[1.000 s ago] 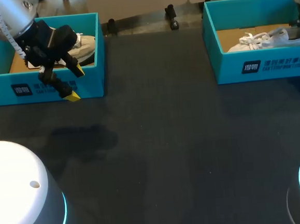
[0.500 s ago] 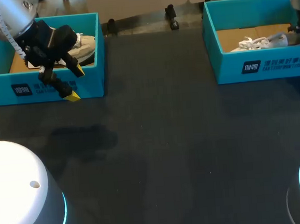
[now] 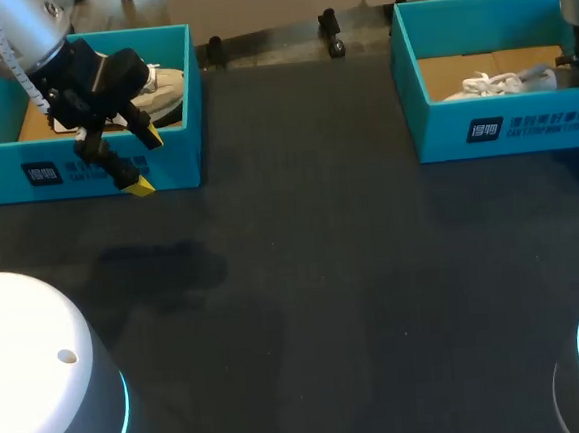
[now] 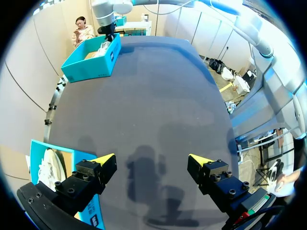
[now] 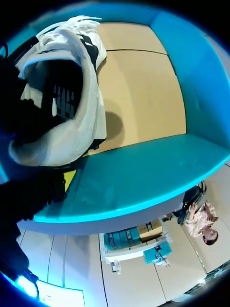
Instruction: Take the shoe out of the shoebox, open the shoe tongue, remove and reinsert the insole, then place the shoe into the shoebox
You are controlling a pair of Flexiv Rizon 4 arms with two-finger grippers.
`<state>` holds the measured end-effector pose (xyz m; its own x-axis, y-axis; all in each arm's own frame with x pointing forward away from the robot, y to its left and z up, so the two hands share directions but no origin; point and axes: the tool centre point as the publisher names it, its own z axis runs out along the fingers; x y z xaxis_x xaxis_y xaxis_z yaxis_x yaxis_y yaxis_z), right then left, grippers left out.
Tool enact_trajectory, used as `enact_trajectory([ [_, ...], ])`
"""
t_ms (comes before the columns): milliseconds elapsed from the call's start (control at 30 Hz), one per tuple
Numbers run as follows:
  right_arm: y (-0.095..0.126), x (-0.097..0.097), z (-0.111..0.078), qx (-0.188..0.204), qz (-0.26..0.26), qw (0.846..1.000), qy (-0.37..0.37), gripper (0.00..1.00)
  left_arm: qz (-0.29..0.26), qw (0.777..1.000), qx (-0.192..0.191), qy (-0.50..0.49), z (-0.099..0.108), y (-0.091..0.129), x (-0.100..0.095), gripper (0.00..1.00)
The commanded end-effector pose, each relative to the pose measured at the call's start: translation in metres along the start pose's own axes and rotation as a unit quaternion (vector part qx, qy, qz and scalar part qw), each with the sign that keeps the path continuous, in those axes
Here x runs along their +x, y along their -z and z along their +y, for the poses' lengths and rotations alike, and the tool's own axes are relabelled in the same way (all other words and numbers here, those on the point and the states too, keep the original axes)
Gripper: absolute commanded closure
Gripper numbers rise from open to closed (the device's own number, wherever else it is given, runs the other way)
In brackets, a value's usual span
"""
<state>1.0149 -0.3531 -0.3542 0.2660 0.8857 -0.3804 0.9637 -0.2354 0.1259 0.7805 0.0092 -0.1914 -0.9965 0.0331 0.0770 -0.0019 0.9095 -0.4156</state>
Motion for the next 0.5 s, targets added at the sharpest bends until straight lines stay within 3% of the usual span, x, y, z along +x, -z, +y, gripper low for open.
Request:
enact_trajectory([
  [33,0.010,0.000,-0.001,-0.003,-0.003,1.000,-0.001,0.59,-0.001,1.000,-0.002,0.000,0.000,0.000,0.001,0.00],
  [233,0.025,-0.003,0.000,-0.017,-0.006,1.000,-0.002,0.59,-0.001,1.000,-0.002,0.000,0.000,0.000,0.001,0.00],
  [500,0.053,-0.005,0.002,-0.040,-0.007,0.999,0.000,0.51,-0.001,1.000,-0.002,0.000,0.000,0.000,0.001,0.00],
])
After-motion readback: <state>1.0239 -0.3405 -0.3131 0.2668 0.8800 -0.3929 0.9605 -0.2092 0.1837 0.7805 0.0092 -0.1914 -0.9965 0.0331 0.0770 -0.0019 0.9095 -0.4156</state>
